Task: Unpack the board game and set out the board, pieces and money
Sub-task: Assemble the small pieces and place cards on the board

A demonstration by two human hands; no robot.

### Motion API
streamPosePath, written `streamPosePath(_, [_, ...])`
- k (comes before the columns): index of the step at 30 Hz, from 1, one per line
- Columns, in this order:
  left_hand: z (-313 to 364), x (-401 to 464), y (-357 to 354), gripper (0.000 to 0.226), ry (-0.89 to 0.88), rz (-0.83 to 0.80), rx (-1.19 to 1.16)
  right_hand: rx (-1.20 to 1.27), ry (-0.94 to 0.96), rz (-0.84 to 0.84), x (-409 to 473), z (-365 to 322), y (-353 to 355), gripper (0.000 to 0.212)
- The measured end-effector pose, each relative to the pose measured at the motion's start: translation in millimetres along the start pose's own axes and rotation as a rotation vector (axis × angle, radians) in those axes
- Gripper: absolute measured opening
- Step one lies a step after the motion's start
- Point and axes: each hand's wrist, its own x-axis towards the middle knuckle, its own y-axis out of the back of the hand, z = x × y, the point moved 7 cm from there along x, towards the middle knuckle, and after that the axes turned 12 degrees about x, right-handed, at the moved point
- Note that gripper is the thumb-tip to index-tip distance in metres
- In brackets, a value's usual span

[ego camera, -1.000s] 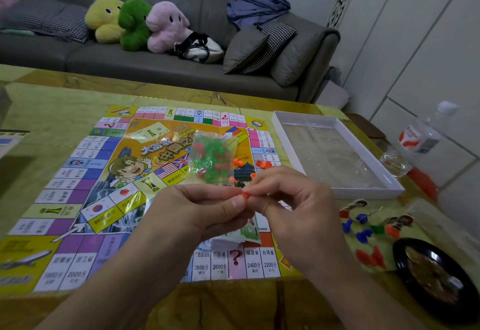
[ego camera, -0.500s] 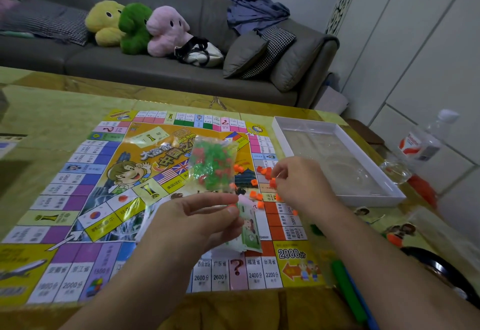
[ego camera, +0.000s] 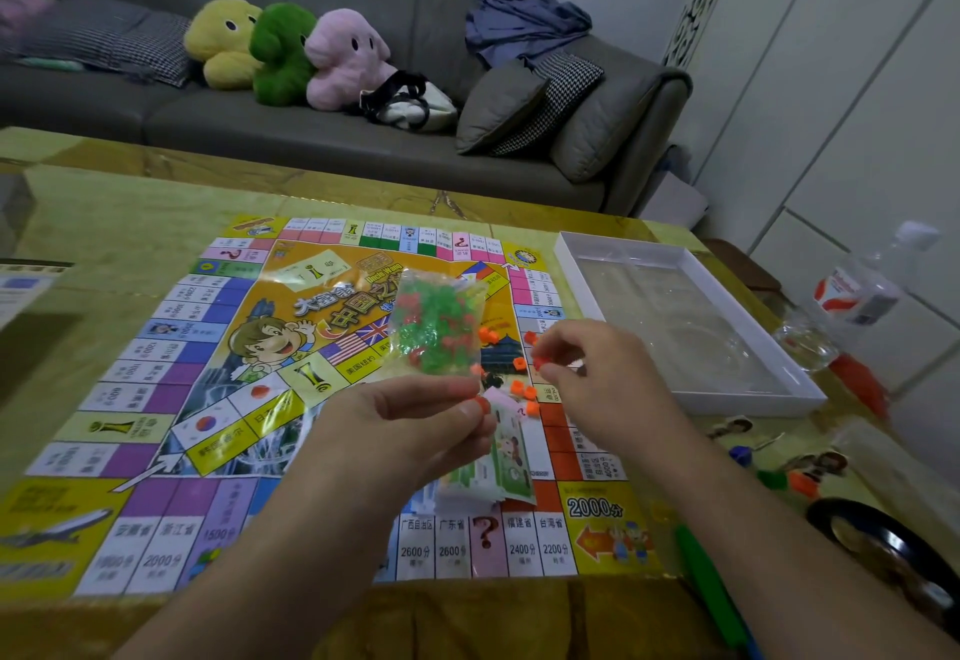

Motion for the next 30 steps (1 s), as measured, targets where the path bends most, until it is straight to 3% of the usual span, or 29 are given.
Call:
streamPosePath(3, [3.5, -1.6, -0.3, 0.033, -0.032, -0.005, 0.043, 0.405, 0.059, -0.134, -44.8, -38.2, 5.6, 0.022])
streamPosePath(5, [4.2, -3.2, -2.9, 0.029, -0.035, -0.01, 0.088, 0.495, 0.104, -0.157, -67.1, -54.8, 8.4, 0.023])
streamPosePath(13, [6.7, -11.5, -9.8, 0.024, -0.027, -0.072, 0.132, 0.372, 0.242, -0.03, -82.0, -59.5, 18.1, 0.024])
streamPosePath(24, [6.4, -11.1, -14.7, 0.014, -0.031, -0.125, 0.206, 0.357, 0.319, -0.027, -79.4, -56.2, 17.8, 0.026])
streamPosePath(28, [7.7, -11.3, -14.0, 0.023, -0.017, -0.155, 0.23, 0.297, 0.433, -0.05, -83.9, -63.8, 18.5, 0.026])
streamPosePath(30, [6.4, -10.8, -13.7, 0.024, -0.005, -0.166, 0.232, 0.339, 0.395, -0.055, -83.4, -59.6, 18.2, 0.028])
